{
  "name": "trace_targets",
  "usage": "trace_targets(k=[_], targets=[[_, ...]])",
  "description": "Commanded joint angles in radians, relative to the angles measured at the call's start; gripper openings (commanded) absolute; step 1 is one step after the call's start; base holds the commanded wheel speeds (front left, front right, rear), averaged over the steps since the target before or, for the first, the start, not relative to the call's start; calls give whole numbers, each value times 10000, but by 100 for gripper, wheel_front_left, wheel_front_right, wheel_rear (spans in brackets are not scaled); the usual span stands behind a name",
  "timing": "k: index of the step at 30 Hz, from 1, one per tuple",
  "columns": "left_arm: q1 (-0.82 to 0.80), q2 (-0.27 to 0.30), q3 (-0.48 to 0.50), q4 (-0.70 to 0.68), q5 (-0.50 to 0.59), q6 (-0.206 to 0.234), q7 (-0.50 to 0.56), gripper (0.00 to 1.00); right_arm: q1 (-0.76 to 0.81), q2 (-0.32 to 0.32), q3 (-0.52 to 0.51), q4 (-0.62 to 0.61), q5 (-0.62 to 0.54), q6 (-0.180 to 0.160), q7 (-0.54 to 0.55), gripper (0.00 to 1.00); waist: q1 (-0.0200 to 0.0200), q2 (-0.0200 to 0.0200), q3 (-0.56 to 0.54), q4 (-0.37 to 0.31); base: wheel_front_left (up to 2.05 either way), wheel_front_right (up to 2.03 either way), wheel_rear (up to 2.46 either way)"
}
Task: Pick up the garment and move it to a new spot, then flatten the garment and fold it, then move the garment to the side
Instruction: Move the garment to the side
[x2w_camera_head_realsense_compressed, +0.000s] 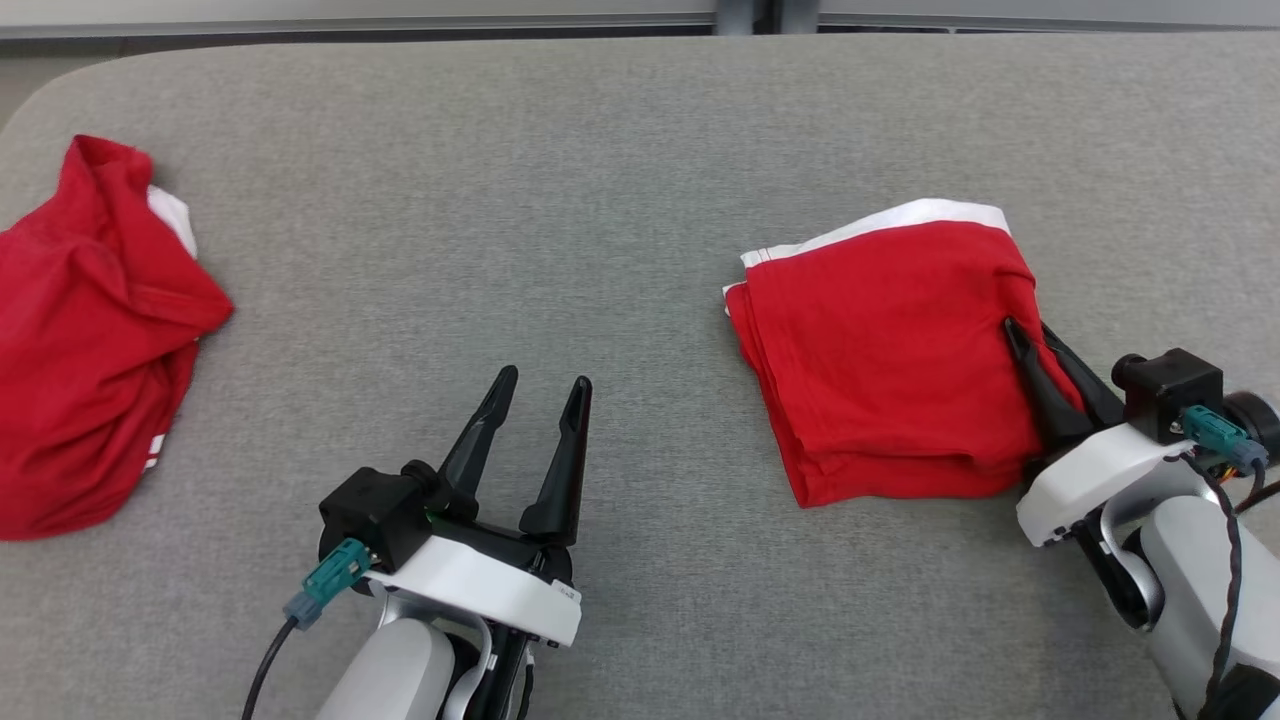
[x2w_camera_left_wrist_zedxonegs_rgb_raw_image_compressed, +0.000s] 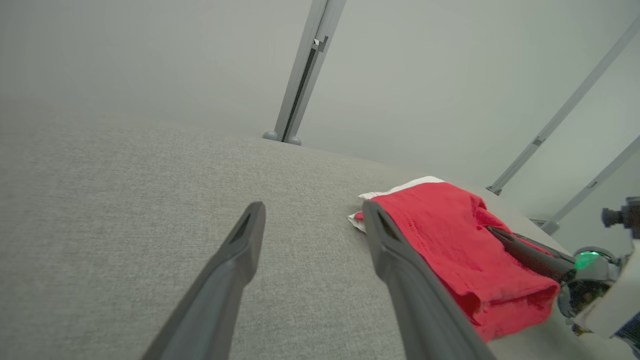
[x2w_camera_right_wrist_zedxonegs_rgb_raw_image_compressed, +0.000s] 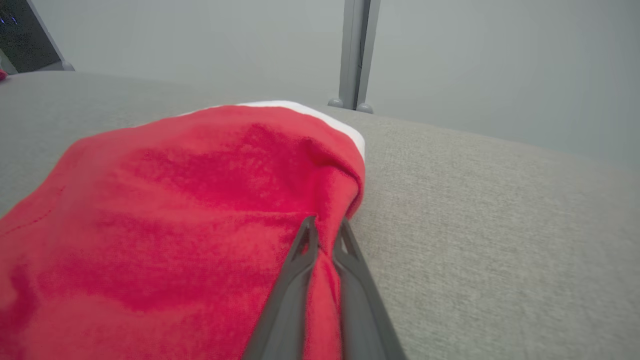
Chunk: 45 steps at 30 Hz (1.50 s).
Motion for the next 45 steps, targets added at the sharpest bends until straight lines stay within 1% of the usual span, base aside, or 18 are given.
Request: trace_targets(k=[1,4,7,10,12,15,17,19,23,30,33,34,35,38,39,41,44,45], targets=[[-168,40,-1,24,91,-17,0,100,-127,-200,95,-12,-295,-17,-84,0,0,0,-19,-415,0,0,0],[-238,37,-54,105,301,-89,0,100,-395,-632,608,-229,-915,-17,-136,0,0,0,18,-1056,0,0,0],[-408,42,-50,174,597,-154,-2,100,-707,-1150,1156,-417,-1059,-17,-167,0,0,0,171,-1795,0,0,0],[-612,45,98,135,847,-195,0,100,-1042,-1573,1684,-555,-741,-17,-186,0,0,0,412,-2619,0,0,0],[-862,36,117,62,1052,-256,0,100,-1358,-2096,2113,-389,-622,-20,-178,0,0,0,725,-3079,0,0,0],[-1265,48,-110,155,1451,-393,0,100,-1933,-2564,2416,-45,-205,-19,-186,0,0,0,1204,-3568,0,0,0],[-1575,65,-253,266,1733,-478,0,100,-2396,-2960,2583,226,-235,-19,-190,0,0,0,1500,-3791,0,0,0],[-1879,60,-305,277,1964,-539,0,100,-2820,-3298,2715,456,-570,-19,-192,0,0,0,1787,-3954,0,0,0],[-2146,150,-230,132,2149,-599,0,100,-3388,-3669,2270,854,-580,-19,-195,0,0,0,2261,-4062,0,0,0],[-2203,423,-28,14,2206,-555,17,100,-3664,-4032,1258,1459,-275,-19,-197,0,0,0,2667,-3890,0,0,0],[-2150,527,78,-35,2188,-533,28,100,-3539,-3985,946,1690,-121,-19,-196,0,0,0,2662,-3791,0,0,0],[-2118,530,96,-44,2181,-531,28,100,-3506,-3967,865,1716,-93,-19,-198,10,0,0,2640,-3761,0,0,0],[-2077,515,110,-61,2161,-522,26,100,-3477,-3935,718,1734,-23,-19,-198,100,0,0,2609,-3726,0,0,0],[-1993,441,138,-110,2088,-523,25,100,-3270,-3722,466,1718,298,-19,-186,100,0,0,2464,-3608,0,0,0],[-1964,411,146,-113,2073,-530,23,100,-3263,-3746,342,1666,342,-19,-186,100,0,0,2390,-3559,0,0,0],[-1905,327,138,-103,2006,-560,10,100,-3181,-3731,49,1531,286,-19,-186,100,0,0,2183,-3433,0,0,0],[-1860,191,182,-153,1874,-610,0,100,-2840,-3386,-245,1129,71,-17,-179,100,0,0,1733,-3172,0,0,0],[-1860,191,182,-153,1874,-610,0,100,-2840,-3386,-245,1129,71,-17,-179,100,0,0,1733,-3172,0,0,0]])
